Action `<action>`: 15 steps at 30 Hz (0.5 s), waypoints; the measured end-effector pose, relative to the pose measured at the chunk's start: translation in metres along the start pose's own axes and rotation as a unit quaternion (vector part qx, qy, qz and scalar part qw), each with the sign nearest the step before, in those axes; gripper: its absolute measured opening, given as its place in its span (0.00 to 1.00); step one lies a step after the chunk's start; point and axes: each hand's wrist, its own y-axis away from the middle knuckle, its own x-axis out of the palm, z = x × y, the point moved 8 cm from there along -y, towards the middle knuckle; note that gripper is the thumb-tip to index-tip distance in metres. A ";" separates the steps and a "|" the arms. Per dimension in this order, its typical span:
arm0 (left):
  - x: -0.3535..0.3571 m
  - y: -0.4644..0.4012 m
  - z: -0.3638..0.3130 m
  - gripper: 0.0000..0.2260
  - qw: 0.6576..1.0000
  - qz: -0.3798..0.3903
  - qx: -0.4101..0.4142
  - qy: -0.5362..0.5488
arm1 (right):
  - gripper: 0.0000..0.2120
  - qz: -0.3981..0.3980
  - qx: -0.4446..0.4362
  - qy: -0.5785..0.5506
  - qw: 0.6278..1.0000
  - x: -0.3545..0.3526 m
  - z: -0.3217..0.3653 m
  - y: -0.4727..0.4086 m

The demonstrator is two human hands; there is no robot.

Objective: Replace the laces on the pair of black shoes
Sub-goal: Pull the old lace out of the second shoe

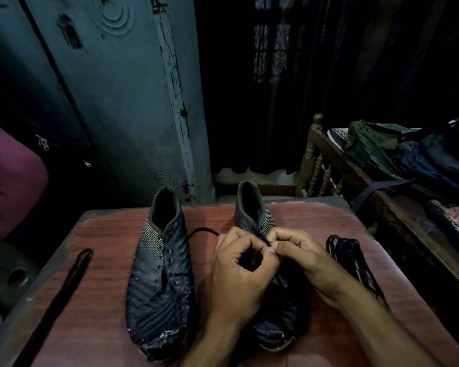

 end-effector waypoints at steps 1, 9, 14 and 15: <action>0.002 0.000 -0.002 0.08 1.000 0.010 0.007 0.005 | 0.14 -0.001 0.000 -0.008 1.000 0.000 -0.001 0.000; 0.013 0.002 -0.002 0.09 0.997 0.053 0.029 -0.046 | 0.09 -0.061 -0.001 -0.011 0.998 -0.007 -0.002 -0.003; -0.001 -0.003 0.019 0.17 0.998 -0.013 -0.047 -0.037 | 0.13 -0.032 -0.029 0.005 0.999 -0.006 0.001 0.000; 0.000 -0.003 0.024 0.20 0.997 -0.012 -0.064 -0.037 | 0.15 -0.016 -0.029 0.011 0.999 -0.005 0.001 0.000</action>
